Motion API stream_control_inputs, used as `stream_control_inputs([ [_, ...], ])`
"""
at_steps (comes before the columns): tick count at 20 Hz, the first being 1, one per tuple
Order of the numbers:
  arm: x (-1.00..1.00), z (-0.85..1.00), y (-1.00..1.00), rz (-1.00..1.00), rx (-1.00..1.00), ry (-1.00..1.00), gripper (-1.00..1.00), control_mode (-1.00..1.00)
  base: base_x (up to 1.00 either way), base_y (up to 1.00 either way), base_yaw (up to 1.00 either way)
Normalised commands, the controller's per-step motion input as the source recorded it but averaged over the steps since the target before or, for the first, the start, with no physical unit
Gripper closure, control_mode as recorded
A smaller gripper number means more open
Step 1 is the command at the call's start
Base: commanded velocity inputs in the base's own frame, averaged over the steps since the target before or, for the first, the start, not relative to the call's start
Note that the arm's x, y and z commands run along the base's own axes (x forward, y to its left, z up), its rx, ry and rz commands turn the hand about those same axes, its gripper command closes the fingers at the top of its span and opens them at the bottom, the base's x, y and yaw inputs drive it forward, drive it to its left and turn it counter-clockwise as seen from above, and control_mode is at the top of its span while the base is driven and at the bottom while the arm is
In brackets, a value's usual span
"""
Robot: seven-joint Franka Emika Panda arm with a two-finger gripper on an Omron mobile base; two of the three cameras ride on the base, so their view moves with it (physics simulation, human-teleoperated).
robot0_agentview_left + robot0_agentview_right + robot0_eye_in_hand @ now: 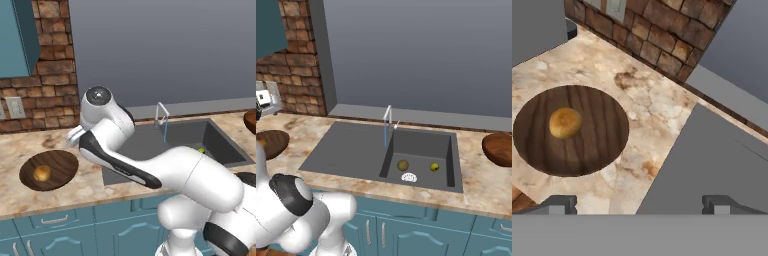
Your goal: Pick the potatos from the sink and place them in one bowl. Place the pear in the other bowl. Then turn off the sink faucet.
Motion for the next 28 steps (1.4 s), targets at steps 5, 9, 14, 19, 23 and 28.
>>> stream_control_inputs([
  [5,-0.45,0.37,-0.42,0.01,0.09,0.02,-1.0,-1.0,0.0,0.0,0.0],
  [9,-0.41,0.32,-0.44,0.0,0.07,0.01,-1.0,-1.0,0.0,0.0,0.0],
  [14,-0.36,0.28,-0.5,-0.01,0.03,0.03,-1.0,-1.0,0.0,0.0,0.0],
  [19,-0.25,0.28,-0.66,-0.09,0.0,0.03,-1.0,-1.0,0.0,0.0,0.0],
  [23,-0.24,0.27,-0.67,-0.12,0.0,0.02,-1.0,-1.0,0.0,0.0,0.0],
  [28,-0.17,0.19,-0.6,-0.14,0.0,0.0,-1.0,-1.0,0.0,0.0,0.0],
])
